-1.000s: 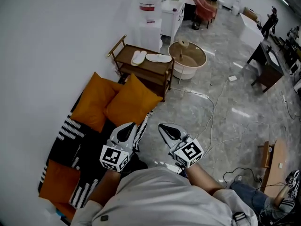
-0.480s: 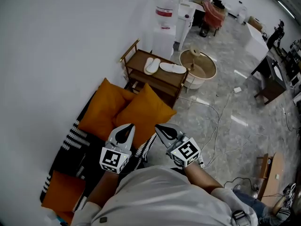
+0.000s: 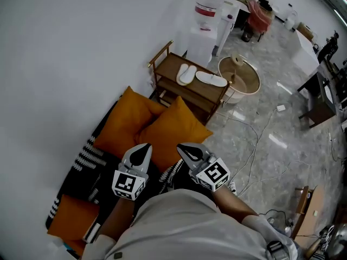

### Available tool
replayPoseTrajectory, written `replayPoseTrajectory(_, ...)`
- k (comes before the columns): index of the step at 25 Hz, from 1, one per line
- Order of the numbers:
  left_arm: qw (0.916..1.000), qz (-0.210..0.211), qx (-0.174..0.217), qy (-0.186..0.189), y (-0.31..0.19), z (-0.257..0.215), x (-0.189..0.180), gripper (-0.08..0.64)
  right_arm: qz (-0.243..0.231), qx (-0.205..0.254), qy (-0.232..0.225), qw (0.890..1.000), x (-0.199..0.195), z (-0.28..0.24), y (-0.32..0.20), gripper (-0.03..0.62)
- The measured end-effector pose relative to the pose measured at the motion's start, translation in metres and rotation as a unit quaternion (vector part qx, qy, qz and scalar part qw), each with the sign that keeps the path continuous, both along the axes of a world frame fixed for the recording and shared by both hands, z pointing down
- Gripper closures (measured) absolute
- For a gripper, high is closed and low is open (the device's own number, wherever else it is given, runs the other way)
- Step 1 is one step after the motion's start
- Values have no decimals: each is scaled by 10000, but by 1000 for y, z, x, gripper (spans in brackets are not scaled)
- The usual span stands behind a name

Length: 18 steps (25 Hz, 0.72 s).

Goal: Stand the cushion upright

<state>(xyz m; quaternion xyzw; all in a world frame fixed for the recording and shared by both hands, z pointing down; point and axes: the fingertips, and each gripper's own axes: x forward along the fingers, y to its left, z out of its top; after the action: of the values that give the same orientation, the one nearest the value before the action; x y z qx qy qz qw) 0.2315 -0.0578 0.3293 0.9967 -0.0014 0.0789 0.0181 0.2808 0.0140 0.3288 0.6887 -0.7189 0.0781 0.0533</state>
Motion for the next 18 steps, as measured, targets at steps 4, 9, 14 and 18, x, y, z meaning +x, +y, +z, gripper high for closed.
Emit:
replayPoseTrajectory(4, 9998, -143, -3, -148, -12, 15, 12, 557, -145, -62, -99, 9998, 23, 13, -17, 581)
replayPoseTrajectory(9, 9984, -420, -65, -366, -39, 32, 44, 555, -383, -152, -260, 9988, 70, 29, -48, 581)
replayPoseTrajectory(14, 9957, -663, -169, -621, -74, 57, 87, 555, -668, -493, -269, 9962, 130, 54, -86, 581)
replayPoseTrajectory(18, 9922, -836, -316, -864, -101, 91, 117, 555, -833, -848, -263, 9926, 177, 82, -113, 581)
